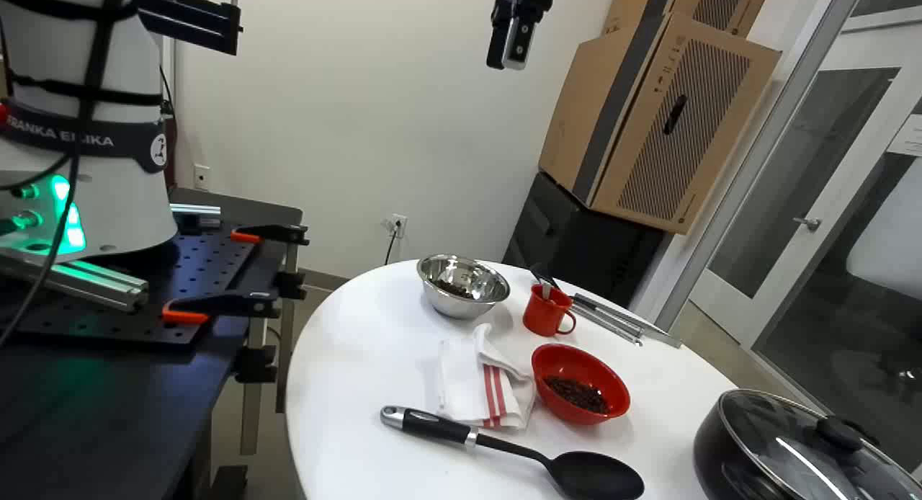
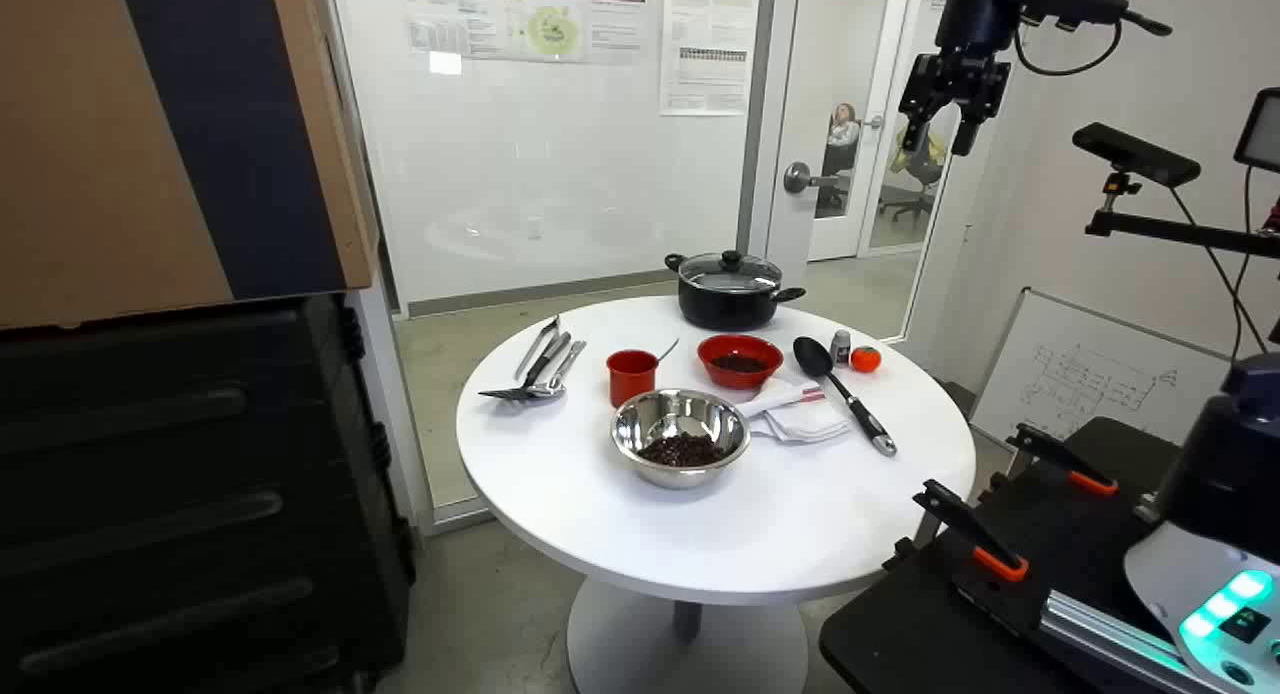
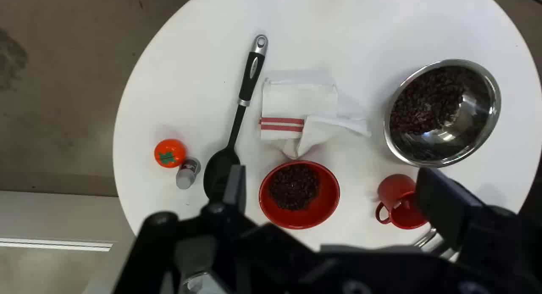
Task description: Move the black spoon away from the pot
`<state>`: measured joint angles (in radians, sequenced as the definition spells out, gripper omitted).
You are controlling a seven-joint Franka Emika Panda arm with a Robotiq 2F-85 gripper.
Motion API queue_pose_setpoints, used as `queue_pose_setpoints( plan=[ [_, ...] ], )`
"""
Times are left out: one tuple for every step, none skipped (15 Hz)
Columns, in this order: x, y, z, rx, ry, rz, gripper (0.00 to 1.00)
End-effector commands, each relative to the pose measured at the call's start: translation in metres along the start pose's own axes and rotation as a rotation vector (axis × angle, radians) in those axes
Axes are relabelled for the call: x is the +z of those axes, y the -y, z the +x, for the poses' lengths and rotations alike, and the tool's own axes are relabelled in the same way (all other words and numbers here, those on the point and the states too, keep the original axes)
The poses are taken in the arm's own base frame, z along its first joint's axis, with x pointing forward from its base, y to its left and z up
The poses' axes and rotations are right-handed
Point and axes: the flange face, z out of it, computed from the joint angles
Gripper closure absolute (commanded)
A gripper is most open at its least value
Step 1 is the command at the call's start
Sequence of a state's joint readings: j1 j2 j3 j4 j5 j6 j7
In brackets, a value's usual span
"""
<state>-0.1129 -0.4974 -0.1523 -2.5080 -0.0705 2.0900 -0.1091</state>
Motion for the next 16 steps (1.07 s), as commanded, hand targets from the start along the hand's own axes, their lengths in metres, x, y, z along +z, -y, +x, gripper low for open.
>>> queue_pose_setpoints(
  plan=[
    [-0.001,0.000,0.000,0.000,0.001,0.000,0.00],
    [-0.001,0.000,0.000,0.000,0.001,0.000,0.00],
    [-0.001,0.000,0.000,0.000,0.001,0.000,0.00],
    [0.000,-0.006,0.006,0.035,-0.007,0.009,0.00],
    [0.003,-0.013,0.013,0.079,-0.016,0.016,0.00],
    [0.010,-0.025,0.020,0.141,-0.024,0.045,0.00],
    [0.015,-0.033,0.024,0.169,-0.036,0.060,0.00],
    [0.029,-0.045,0.028,0.212,-0.051,0.068,0.00],
    [0.039,-0.055,0.032,0.245,-0.061,0.068,0.00],
    [0.058,-0.065,0.034,0.272,-0.058,0.058,0.00],
    [0.071,-0.073,0.037,0.293,-0.051,0.049,0.00],
    [0.090,-0.079,0.040,0.294,-0.012,0.033,0.00],
    [0.109,-0.085,0.042,0.299,0.031,0.018,0.00],
    [0.131,-0.090,0.044,0.305,0.070,-0.003,0.00],
    [0.151,-0.093,0.046,0.313,0.107,-0.020,0.00],
    [0.172,-0.097,0.047,0.314,0.140,-0.038,0.00]
  ],
)
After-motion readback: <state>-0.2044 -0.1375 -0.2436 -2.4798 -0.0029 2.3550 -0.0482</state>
